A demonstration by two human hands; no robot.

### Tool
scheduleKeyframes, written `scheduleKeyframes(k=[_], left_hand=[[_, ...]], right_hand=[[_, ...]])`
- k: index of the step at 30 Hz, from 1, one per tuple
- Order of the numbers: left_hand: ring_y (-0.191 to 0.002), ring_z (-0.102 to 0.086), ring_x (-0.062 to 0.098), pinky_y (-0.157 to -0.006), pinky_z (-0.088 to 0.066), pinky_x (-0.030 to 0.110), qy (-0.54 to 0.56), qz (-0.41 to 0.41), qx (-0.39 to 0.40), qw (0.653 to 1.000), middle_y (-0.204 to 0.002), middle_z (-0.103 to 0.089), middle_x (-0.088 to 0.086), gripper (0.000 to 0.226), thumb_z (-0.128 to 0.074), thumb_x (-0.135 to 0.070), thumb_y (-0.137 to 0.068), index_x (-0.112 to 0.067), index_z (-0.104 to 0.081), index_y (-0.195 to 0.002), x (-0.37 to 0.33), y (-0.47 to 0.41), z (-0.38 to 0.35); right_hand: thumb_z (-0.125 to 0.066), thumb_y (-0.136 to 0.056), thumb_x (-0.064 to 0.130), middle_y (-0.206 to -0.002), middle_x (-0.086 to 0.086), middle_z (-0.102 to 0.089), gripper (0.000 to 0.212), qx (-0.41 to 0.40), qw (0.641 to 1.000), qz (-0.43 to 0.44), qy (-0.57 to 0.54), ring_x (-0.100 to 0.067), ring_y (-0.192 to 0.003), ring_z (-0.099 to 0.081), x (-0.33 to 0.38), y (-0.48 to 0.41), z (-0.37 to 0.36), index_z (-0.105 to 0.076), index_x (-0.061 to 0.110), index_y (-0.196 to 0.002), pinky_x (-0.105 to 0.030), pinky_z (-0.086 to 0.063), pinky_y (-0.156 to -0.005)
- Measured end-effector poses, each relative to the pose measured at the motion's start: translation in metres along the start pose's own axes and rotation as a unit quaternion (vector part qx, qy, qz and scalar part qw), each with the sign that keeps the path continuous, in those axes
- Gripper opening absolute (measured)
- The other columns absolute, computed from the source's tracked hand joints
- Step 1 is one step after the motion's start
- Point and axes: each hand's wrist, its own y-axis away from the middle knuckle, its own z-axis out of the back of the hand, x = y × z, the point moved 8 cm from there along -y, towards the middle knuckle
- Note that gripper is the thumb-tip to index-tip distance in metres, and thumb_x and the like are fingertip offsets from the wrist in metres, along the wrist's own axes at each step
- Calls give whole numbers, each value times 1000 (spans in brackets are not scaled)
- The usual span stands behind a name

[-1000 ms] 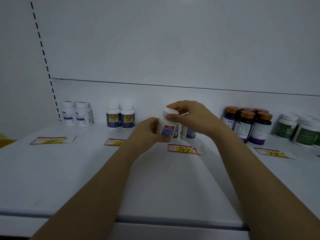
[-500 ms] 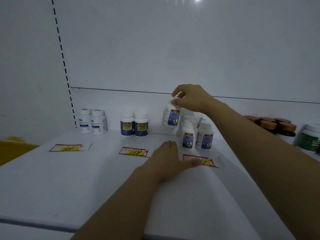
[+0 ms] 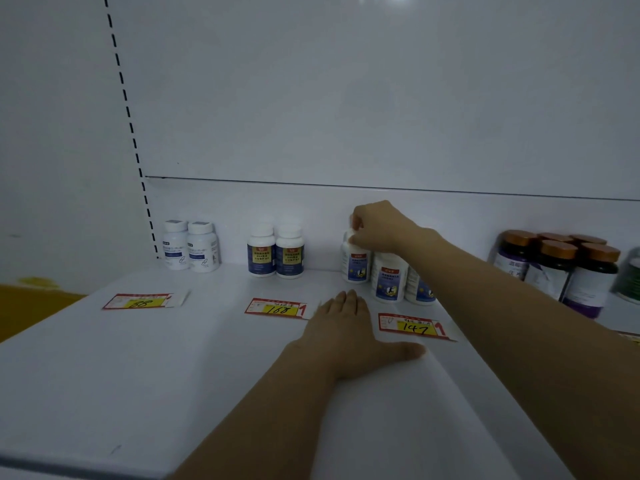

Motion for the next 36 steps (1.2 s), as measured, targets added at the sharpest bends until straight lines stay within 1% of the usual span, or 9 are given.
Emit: scheduleKeyframes(k=[5, 9, 11, 17, 22, 26, 30, 33, 36], left_hand=[[-147, 3, 20, -117, 1, 38, -5, -2, 8, 1000, -159, 7, 7, 116, -30, -86, -72, -9, 7, -150, -2, 1, 1], [-147, 4, 20, -117, 1, 38, -14, -1, 13, 1000, -159, 8, 8, 115, -30, -86, -72, -9, 7, -150, -2, 2, 1], [-147, 3, 20, -117, 1, 38, -17, -1, 14, 1000, -159, 8, 8, 115, -29, -86, -72, -9, 6, -150, -2, 2, 1], [-147, 3, 20, -117, 2, 38, -12, -1, 17, 1000, -159, 8, 7, 116, -29, -87, -72, -10, 6, -151, -1, 1, 0], [-147, 3, 20, -117, 1, 38, -12, 1, 18, 1000, -159, 7, 7, 115, -30, -86, -72, -10, 7, -150, -2, 2, 1], [-147, 3, 20, -117, 1, 39, -7, 2, 19, 1000, -159, 8, 7, 116, -30, -87, -71, -10, 7, -150, -2, 2, 1], [-147, 0, 20, -118, -1, 39, 18, 5, 7, 1000, -159, 5, 7, 119, -29, -89, -68, -10, 4, -151, -1, 2, 2], [-146, -6, 19, -117, -7, 36, 69, 11, -18, 997, -160, -1, 7, 116, -31, -86, -70, -9, 1, -150, -1, 4, 10], [-146, -8, 16, -116, -10, 30, 146, 12, -48, 988, -160, -1, 4, 110, -39, -78, -76, -9, 1, -150, -2, 7, 21]], right_hand=[[-59, -91, 30, -115, -10, -64, 33, 6, 999, 3, 38, -26, -108, -56, 1, 3, 12, -65, 4, -110, -31, -45, -87], [-48, -94, 21, -114, -13, -64, 30, 10, 996, -46, 75, -27, -106, -58, -18, 2, 31, -64, 2, -111, -30, -44, -85], [-47, -95, 23, -114, -13, -63, 31, 28, 993, -66, 93, -26, -103, -57, -25, 1, 32, -63, 3, -112, -29, -43, -82], [-60, -89, 37, -115, -11, -61, 40, 73, 989, -92, 84, -25, -104, -55, -32, -2, 16, -62, 6, -115, -30, -44, -87], [-66, -86, 32, -110, -11, -64, 36, 105, 986, -110, 66, -26, -97, -64, -38, -5, 11, -64, 5, -111, -35, -52, -91], [-61, -89, 25, -109, -11, -64, 31, 71, 989, -95, 90, -22, -91, -58, -34, -4, 17, -64, 4, -111, -28, -47, -80], [-60, -89, 23, -113, -11, -65, 30, -12, 995, -66, 72, -24, -105, -58, -27, 5, 50, -66, 4, -110, -27, -44, -83], [-62, -88, 22, -115, -9, -64, 27, -68, 996, -34, 37, -24, -109, -56, -19, 19, 88, -66, 7, -109, -25, -40, -82], [-63, -86, 24, -113, -7, -64, 26, -96, 995, -10, 17, -22, -105, -56, -12, 35, 119, -66, 10, -108, -23, -38, -78]])
